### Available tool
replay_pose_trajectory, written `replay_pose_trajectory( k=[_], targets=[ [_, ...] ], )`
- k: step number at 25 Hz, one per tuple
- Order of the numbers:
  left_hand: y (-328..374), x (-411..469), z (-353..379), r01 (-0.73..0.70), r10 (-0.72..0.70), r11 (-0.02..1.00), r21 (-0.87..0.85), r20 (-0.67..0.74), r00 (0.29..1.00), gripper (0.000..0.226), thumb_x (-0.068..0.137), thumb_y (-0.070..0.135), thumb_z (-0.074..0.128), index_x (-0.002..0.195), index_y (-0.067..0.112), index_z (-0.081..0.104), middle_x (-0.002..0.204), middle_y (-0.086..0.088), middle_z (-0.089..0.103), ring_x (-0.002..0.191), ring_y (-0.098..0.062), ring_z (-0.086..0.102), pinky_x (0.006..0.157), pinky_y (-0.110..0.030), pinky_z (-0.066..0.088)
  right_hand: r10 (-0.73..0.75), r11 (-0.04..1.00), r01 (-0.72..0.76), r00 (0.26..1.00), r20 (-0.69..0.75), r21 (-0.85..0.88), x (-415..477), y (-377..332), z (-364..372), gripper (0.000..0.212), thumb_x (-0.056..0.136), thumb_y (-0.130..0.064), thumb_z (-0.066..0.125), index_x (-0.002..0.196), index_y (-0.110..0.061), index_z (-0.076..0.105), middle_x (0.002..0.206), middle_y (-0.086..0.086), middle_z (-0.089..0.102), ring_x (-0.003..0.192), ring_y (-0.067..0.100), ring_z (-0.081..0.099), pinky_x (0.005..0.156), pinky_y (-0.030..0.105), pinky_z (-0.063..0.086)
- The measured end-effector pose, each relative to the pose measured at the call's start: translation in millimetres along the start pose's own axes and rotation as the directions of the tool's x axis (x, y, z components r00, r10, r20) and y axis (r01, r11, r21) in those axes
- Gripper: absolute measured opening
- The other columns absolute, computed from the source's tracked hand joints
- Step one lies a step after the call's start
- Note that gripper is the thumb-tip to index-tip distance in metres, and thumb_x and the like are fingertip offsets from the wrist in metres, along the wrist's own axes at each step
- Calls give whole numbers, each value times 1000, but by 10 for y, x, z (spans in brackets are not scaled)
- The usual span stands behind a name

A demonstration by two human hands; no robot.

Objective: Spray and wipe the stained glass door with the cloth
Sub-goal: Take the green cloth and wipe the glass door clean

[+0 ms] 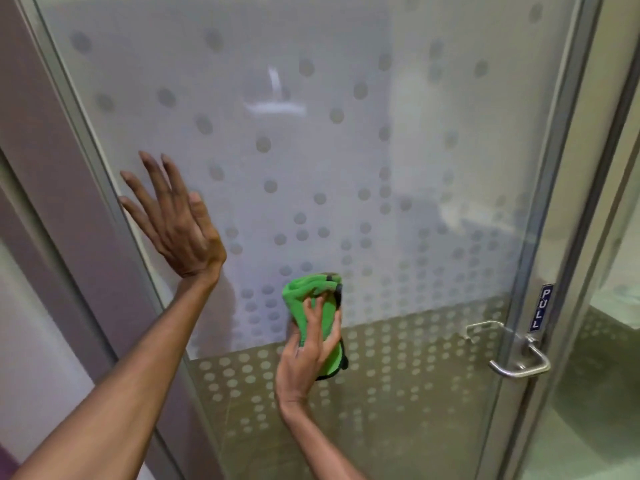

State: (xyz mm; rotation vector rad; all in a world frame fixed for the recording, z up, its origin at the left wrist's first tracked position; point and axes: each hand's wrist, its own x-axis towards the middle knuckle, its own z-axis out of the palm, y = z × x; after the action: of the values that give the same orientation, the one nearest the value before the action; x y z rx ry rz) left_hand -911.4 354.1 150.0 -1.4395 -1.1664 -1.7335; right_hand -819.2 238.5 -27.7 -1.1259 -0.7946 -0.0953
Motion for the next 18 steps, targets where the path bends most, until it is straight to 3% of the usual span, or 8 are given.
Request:
replay_pose_trajectory(
  k=[3,5,8,11,14,18],
  targets=[
    [8,10,-53,12,-11,1000,-26,36,999,55,109,32,26,163,22,20,170,-6,18,156,-22,3,127,-51,2,103,992,-115,979,176,59,-168,-227,-52,74,97,-7,65,136,-66,44,156,-41,24,153,6,25,116,26,37],
    [29,17,-122,29,-24,997,-71,76,997,56,108,30,29,163,22,21,170,-6,19,156,-22,2,127,-47,-3,196,964,-231,952,233,131,-126,-348,-154,60,101,-16,62,135,-63,47,152,-36,39,148,0,33,120,25,34],
    [49,45,-269,50,-25,988,-149,165,986,56,108,26,34,162,19,24,170,-8,19,158,-32,6,126,-51,-4,345,877,-407,904,254,255,63,-491,-370,37,103,-23,59,138,-32,60,141,-9,63,134,8,55,117,42,41],
    [73,120,-437,96,-20,962,-255,288,957,56,109,26,31,163,16,21,171,-9,14,158,-40,1,124,-53,-8,409,785,-516,848,338,344,254,-671,-597,29,103,-21,58,130,-12,64,129,16,68,121,29,63,109,62,44],
    [132,167,-629,211,-64,919,-332,402,913,55,111,28,26,163,15,17,172,-8,9,158,-37,-4,124,-54,-11,425,672,-626,764,485,396,365,-883,-814,28,103,-25,57,128,-15,65,131,22,66,113,37,64,106,68,45],
    [349,54,-922,294,-35,868,-401,540,841,55,109,33,28,161,15,27,170,-5,18,160,-29,1,126,-45,-10,404,588,-708,676,616,391,466,-1090,-1070,27,102,-30,56,126,-23,69,128,13,70,107,29,67,96,55,55]
  ],
)
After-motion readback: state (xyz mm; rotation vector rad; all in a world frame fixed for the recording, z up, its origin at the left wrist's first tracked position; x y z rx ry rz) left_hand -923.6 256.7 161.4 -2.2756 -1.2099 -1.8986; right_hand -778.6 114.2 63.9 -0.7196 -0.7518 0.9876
